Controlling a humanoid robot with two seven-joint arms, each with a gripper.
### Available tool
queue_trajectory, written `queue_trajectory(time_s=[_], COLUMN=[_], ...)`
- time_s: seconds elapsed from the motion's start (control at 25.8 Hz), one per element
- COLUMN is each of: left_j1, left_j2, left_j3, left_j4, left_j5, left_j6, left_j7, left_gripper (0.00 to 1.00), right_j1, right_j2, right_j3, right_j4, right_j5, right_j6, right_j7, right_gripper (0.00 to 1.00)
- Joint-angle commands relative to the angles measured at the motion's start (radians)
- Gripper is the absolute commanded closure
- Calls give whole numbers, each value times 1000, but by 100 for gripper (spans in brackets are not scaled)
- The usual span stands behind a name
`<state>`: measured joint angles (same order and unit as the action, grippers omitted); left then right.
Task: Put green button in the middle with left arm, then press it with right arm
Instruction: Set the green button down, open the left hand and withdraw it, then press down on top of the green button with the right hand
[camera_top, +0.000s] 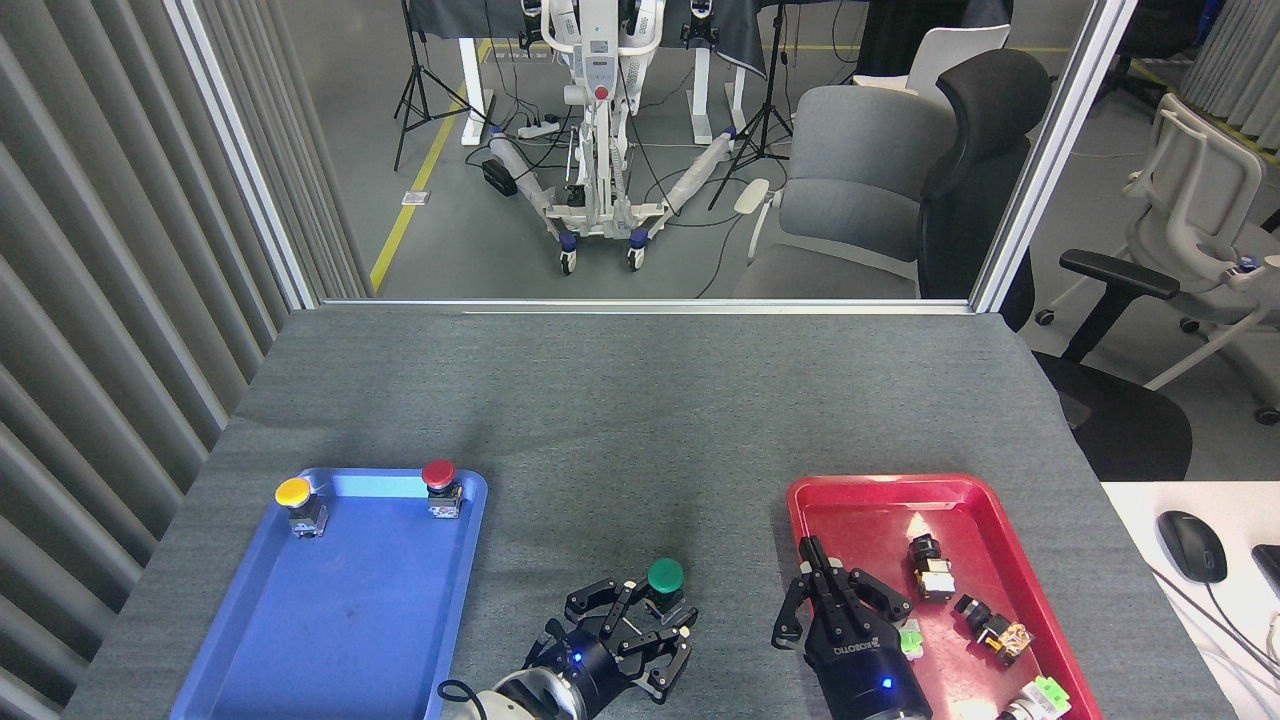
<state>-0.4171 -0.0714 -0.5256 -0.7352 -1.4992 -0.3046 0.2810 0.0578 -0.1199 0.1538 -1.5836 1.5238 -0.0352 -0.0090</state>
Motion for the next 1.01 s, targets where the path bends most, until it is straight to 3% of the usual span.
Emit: queue_trajectory(time_s=[0.0, 0.15, 0.31, 0.46, 0.62, 0.77, 0.97], left_j1=[24, 90, 192, 317, 449, 492, 492], left_j2=[4, 28, 182, 265, 325, 369, 384], left_j3=[-1, 4, 56, 249, 458, 587, 602], left_j4=[-27, -191, -454, -616, -780, -793, -759], left_j5=[1, 2, 96, 284, 297, 304, 304], left_j6=[2, -1, 12, 13, 27, 18, 12], left_j7=[-3, -19, -68, -80, -80, -79, -69], left_gripper=[1, 1, 1, 1, 1, 1, 1], right_j1=[-10, -36, -95, -162, -193, -210, -207], right_j2=[2, 2, 19, 65, 82, 94, 86], right_j3=[35, 73, 145, 236, 277, 320, 316], right_j4=[2, 19, 80, 200, 290, 399, 432], right_j5=[4, 6, 16, 47, 47, 49, 42], right_j6=[-9, -14, 6, 106, 110, 113, 116], right_j7=[0, 3, 4, 4, 4, -5, -23], right_gripper=[100, 100, 100, 100, 100, 100, 100])
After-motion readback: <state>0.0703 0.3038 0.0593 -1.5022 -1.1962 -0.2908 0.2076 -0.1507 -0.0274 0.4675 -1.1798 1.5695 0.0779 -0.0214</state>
